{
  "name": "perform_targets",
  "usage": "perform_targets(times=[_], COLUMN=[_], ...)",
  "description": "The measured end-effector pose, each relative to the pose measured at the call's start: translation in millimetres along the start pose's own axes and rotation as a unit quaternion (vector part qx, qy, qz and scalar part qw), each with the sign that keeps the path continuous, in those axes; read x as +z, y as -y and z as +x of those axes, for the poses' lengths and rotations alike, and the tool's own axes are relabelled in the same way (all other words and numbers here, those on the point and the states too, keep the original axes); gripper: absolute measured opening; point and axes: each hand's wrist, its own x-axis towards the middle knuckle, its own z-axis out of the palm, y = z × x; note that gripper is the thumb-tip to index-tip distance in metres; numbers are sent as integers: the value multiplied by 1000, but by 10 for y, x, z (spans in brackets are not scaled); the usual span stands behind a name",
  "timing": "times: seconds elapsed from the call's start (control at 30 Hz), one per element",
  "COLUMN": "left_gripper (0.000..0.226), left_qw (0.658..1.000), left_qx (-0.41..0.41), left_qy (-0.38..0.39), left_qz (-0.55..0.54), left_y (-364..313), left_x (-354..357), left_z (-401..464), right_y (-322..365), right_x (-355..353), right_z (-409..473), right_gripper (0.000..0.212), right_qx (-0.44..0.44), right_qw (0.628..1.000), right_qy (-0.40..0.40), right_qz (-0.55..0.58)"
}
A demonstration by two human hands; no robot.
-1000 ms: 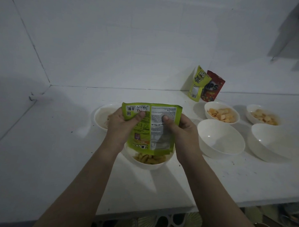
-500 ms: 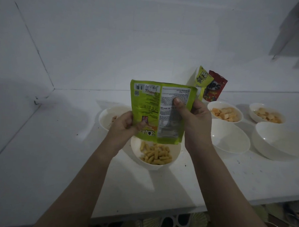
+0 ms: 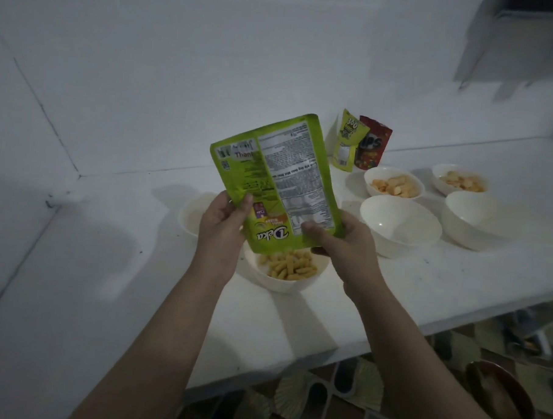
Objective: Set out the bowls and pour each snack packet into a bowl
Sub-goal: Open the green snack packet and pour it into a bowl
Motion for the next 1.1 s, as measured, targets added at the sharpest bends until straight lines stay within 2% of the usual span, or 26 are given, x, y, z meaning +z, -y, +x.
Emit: perform_targets(times=[0.1, 0.3, 0.63, 0.73, 0.83, 1.0, 1.1], left_gripper=[26, 14, 12, 9, 7, 6, 5], left_qw=[999, 986, 964, 953, 941, 917, 894], left_qx=[16, 16, -22, -35, -66, -112, -146], left_qy=[33, 138, 256, 290, 314, 335, 356], left_qz=[36, 93, 74, 86, 105, 184, 230], left_y=[16, 405, 1322, 1685, 2120, 2934, 3437], left_x=[234, 1007, 2738, 3343, 3867, 4421, 4677], left_z=[-106, -366, -816, -1001, -1169, -1336, -1410], right_y=[58, 89, -69, -75, -141, -713, -1203], right_x=[-183, -915, -2704, -3353, -3968, -4902, -5342], right_z=[-199, -562, -924, -1013, -1115, -1259, -1325], right_gripper=[21, 16, 23, 19, 24, 35, 29], right_qx=[-22, -53, -57, -58, -56, 13, 76], right_qw=[995, 965, 927, 916, 900, 849, 828], right_qy=[-74, -232, -363, -394, -428, -527, -554], right_qz=[65, 108, 79, 56, 55, 36, 41])
